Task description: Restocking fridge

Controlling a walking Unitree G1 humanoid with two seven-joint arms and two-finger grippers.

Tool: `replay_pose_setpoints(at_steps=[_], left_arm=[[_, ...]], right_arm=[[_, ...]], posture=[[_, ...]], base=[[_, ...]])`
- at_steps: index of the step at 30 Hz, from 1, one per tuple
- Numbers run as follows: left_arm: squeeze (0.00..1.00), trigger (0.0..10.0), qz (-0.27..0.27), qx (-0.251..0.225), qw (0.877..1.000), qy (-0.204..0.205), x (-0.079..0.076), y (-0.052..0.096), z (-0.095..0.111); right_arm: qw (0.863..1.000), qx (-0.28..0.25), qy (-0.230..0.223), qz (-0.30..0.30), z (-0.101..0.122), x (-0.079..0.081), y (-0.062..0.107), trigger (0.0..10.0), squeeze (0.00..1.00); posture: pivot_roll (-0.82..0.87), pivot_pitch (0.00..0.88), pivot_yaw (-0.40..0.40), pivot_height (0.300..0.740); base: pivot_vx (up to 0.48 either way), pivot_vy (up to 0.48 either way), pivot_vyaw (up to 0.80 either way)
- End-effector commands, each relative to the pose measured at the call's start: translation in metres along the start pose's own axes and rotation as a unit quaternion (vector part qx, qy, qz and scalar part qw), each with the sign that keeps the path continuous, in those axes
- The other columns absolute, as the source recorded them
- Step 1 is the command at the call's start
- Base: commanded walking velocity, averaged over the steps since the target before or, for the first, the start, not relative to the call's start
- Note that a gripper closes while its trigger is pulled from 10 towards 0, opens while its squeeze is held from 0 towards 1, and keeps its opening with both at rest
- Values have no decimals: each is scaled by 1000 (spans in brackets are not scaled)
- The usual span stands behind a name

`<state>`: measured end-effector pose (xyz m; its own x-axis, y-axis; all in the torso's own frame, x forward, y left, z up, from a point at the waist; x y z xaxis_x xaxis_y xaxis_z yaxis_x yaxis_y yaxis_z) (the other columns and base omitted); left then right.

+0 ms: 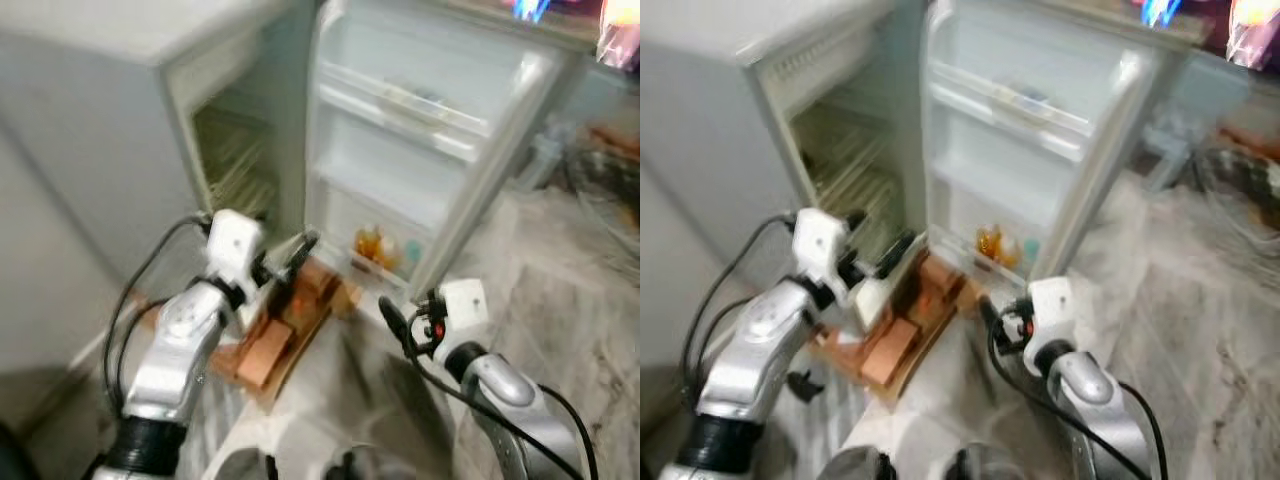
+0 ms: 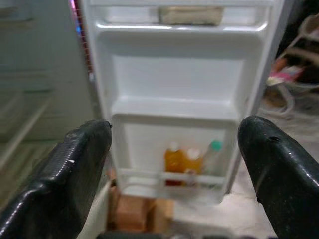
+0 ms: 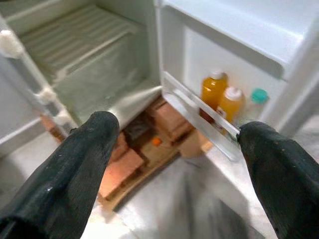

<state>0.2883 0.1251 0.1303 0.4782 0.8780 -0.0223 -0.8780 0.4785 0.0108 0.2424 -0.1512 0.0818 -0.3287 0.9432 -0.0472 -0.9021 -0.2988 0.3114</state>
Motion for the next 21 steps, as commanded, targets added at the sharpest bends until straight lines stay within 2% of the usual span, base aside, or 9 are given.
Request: replay_pose_setpoints(at_steps=[1, 2, 5, 11, 17, 21], left_arm=[[0, 10000, 17, 0, 1000, -20, 1, 4, 3], [0, 10000, 34, 6, 999, -26, 6, 7, 2], [0, 10000, 36, 4, 999, -33, 8, 8, 4], [0, 10000, 66, 11, 996, -51, 24, 7, 6], [0, 10000, 70, 15, 996, -47, 21, 1, -3], [0, 10000, 82, 28, 995, -56, 25, -6, -11]], right_arm=[[1000, -15, 17, -15, 8, -6, -3, 10000, 0], [999, -21, 19, -19, 11, -7, -6, 10000, 0], [999, -31, 13, -24, 15, -7, -10, 10000, 0], [997, -70, 15, -39, 30, -4, -23, 10000, 0], [994, -84, 10, -70, 31, -9, -25, 10000, 0], [992, -97, 4, -74, 33, -9, -25, 10000, 0]], posture=[[113, 75, -4, 740], [119, 77, -6, 740], [124, 75, -5, 740], [113, 70, -14, 740], [88, 59, -34, 740], [72, 53, -36, 740]], base=[[398, -262, -800], [420, 0, -800], [434, 0, -800], [460, 0, -800], [469, 0, -800], [480, 0, -800]])
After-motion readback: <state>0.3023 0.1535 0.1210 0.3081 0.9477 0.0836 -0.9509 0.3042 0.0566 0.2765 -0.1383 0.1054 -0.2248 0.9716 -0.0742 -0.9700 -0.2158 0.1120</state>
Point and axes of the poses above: a point about 5 cm out from each wrist's last joint towards the gripper, its own y axis pointing back from the gripper into the wrist, its own z axis along the axis of the wrist's last joint, x = y × z, the point moved 1 cm from there along -y, pointing out of the wrist towards the gripper, and after that the axes turned 6 degrees about y, right-handed, at the moved point
